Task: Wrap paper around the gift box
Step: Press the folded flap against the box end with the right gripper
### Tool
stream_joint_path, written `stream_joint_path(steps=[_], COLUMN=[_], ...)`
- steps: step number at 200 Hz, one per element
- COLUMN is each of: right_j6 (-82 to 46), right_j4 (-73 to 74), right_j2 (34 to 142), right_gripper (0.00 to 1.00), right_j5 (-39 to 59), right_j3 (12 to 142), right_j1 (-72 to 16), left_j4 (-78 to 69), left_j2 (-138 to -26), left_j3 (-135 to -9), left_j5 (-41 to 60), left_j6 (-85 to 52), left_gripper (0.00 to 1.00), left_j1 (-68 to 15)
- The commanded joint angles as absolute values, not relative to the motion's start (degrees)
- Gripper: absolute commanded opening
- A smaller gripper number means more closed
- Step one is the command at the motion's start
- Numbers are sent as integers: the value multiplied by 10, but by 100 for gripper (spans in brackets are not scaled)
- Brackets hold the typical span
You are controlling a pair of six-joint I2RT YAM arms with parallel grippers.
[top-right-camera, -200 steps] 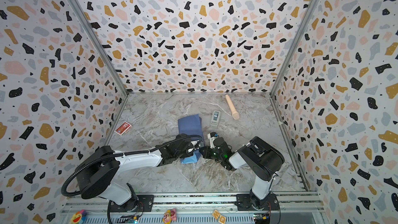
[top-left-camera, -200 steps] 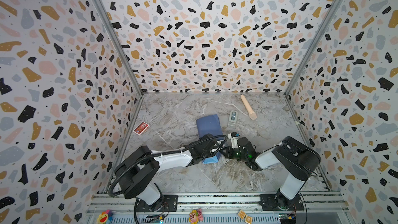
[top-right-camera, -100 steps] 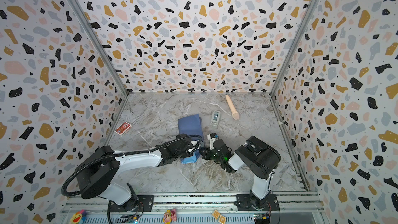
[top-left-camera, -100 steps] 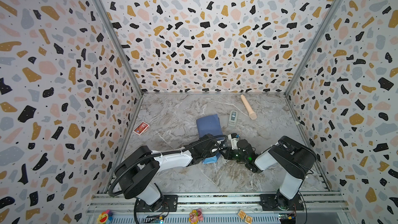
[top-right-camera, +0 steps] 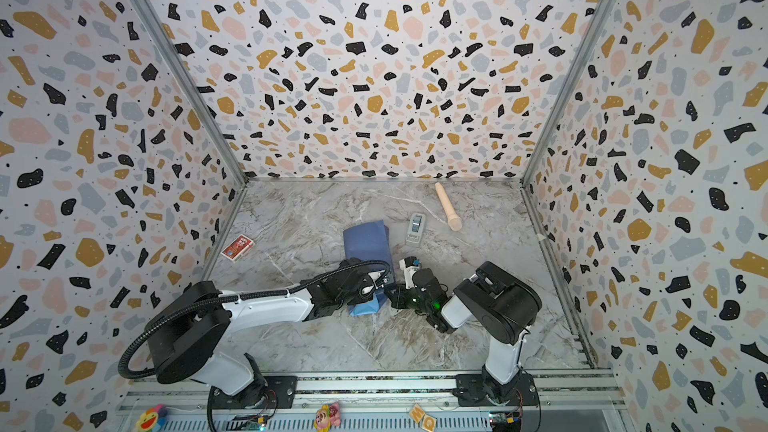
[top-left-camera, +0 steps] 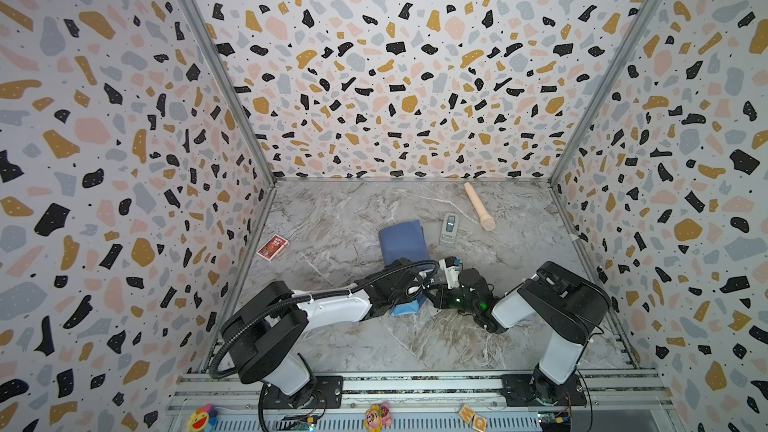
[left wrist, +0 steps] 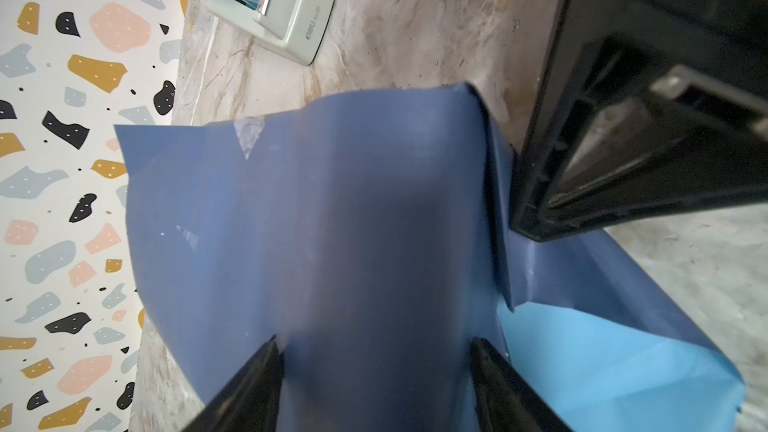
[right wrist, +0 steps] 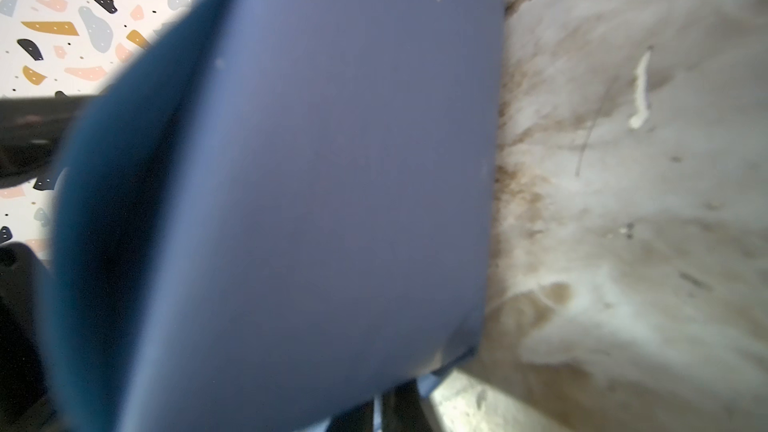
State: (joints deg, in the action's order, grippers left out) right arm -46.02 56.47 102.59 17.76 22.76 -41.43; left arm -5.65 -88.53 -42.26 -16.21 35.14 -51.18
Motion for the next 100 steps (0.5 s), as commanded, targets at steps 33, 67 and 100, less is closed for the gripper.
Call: stream_joint_path(steps=[33,67,100], right_j6=[-480,-485,-494], right_j4=[565,567,568], right_j2=[1018,1016,1016], right_gripper=[8,7,7], right_j5=[179,175,167], right_j3=[184,180,177], right_j1=[-435,-447,-461], left_j4=[-37,-37,-36], left_j2=[-902,-902,-902], left_j3=[-430,-430,-431], left_j5=[-148,-149,-148], left_j6=[342,342,342], left_gripper=[70,70,70], left_j1=[-519,-519,-519])
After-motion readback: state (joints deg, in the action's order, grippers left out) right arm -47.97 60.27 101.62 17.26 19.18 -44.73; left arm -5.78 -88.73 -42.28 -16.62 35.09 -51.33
